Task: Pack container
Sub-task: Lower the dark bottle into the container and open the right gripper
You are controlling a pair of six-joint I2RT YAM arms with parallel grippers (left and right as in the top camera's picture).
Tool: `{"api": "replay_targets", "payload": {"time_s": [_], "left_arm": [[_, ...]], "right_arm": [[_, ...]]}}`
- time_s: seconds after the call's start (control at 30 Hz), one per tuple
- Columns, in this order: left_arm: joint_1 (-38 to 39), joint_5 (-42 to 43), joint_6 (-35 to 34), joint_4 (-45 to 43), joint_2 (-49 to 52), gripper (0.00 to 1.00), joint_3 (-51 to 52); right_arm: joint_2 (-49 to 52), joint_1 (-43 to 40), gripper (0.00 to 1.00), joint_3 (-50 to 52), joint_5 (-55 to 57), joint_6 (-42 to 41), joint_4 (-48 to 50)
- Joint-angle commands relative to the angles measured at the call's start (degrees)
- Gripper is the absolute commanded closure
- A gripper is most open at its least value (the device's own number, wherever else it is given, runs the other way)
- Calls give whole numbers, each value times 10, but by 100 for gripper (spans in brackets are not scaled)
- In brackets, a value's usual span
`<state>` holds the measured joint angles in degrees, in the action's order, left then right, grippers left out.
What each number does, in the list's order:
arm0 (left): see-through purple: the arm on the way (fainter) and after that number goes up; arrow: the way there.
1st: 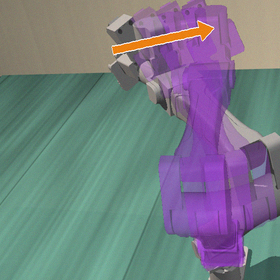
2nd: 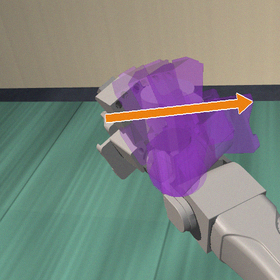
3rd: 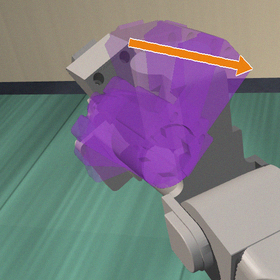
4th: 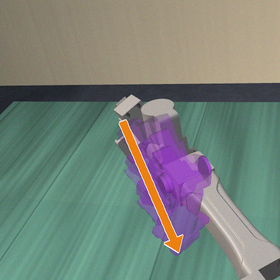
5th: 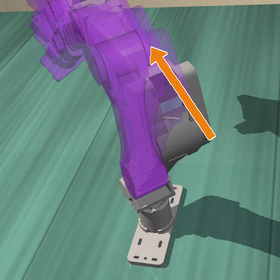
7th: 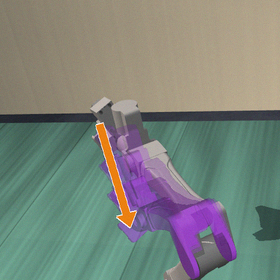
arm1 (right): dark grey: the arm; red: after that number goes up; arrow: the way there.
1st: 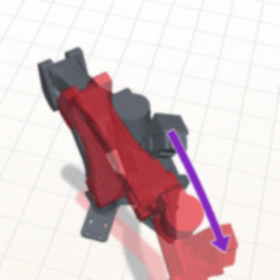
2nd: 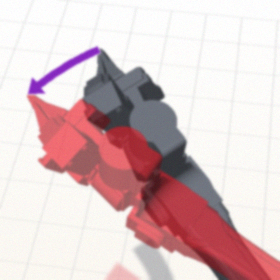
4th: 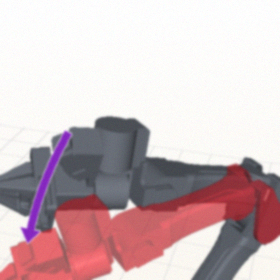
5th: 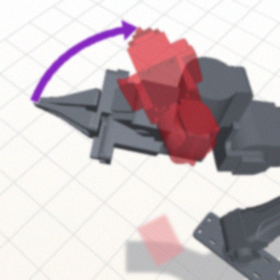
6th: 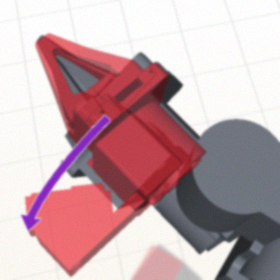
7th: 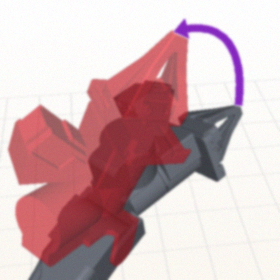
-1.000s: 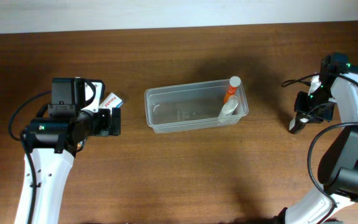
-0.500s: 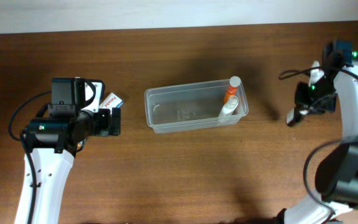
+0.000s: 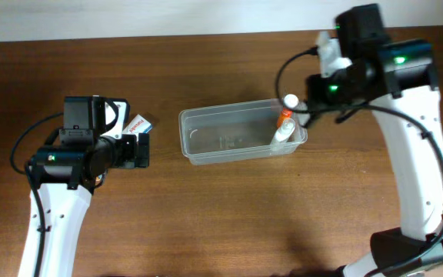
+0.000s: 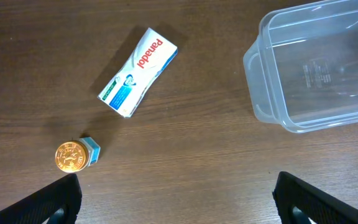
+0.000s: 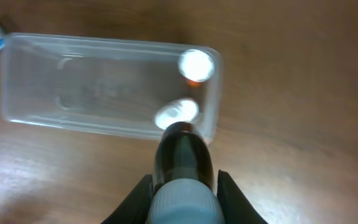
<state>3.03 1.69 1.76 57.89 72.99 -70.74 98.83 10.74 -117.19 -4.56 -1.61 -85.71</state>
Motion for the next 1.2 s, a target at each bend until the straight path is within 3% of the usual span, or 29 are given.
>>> {"api": "replay_targets", "payload": {"time_s": [0.0,0.83,1.17], "left_arm": [[-3,1,7,1,2,1,-10],[-3,1,7,1,2,1,-10],[-3,0,7,1,2,0,-10]], "right_arm": [[-4,40,76,-14,-4,-15,23],[225,65,77,-14,-2,-16,111],[264,64,77,-13,16,-16,134]]}}
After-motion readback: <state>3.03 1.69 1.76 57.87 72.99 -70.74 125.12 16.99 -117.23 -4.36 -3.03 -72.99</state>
